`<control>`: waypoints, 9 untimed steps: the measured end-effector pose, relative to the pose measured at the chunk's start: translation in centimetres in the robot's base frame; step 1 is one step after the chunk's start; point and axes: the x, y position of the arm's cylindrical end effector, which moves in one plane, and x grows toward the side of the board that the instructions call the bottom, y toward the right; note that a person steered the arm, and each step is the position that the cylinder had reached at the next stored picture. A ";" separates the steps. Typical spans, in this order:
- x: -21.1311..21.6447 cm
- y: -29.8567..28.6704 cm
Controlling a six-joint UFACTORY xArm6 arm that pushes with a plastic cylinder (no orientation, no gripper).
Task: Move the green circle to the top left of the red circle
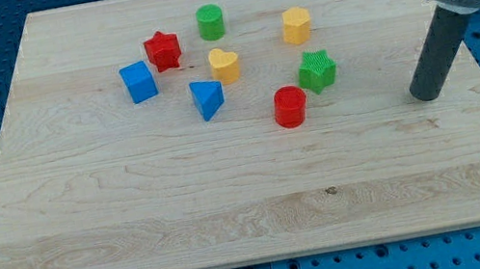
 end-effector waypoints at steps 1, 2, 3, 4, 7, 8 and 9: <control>0.0 0.0; 0.0 0.2; -0.5 0.2; -3.2 -1.6; -3.9 -6.8; -4.1 -8.7; -6.6 -11.5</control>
